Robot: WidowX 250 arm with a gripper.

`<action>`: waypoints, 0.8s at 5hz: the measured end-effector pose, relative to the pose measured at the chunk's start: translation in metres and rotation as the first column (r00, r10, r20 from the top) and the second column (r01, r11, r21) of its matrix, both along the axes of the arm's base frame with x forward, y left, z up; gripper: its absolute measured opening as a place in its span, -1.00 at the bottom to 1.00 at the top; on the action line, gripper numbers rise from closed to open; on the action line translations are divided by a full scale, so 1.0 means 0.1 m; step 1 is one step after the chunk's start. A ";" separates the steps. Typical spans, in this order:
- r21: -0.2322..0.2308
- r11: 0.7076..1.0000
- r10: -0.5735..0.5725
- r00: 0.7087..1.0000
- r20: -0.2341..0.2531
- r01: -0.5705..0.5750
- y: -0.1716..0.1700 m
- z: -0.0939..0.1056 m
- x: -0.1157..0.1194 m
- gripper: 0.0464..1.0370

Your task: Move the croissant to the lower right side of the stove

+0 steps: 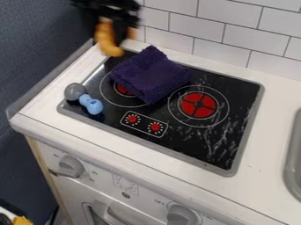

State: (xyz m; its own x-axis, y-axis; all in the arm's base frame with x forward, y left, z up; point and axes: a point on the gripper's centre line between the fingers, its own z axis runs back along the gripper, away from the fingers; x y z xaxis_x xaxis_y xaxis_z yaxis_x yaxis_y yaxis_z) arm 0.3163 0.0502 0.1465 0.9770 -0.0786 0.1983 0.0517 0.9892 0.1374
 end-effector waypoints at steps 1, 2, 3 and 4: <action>-0.029 0.988 -0.151 0.988 -0.006 0.151 -0.43 -0.05 -0.10 0.20; -0.028 0.965 -0.263 0.965 -0.016 0.262 -0.94 -0.22 -0.23 0.20; -0.065 0.949 -0.311 0.950 -0.036 0.308 -1.26 -0.44 -0.26 0.20; -0.088 0.942 -0.331 0.942 -0.064 0.325 -1.29 -0.68 -0.29 0.20</action>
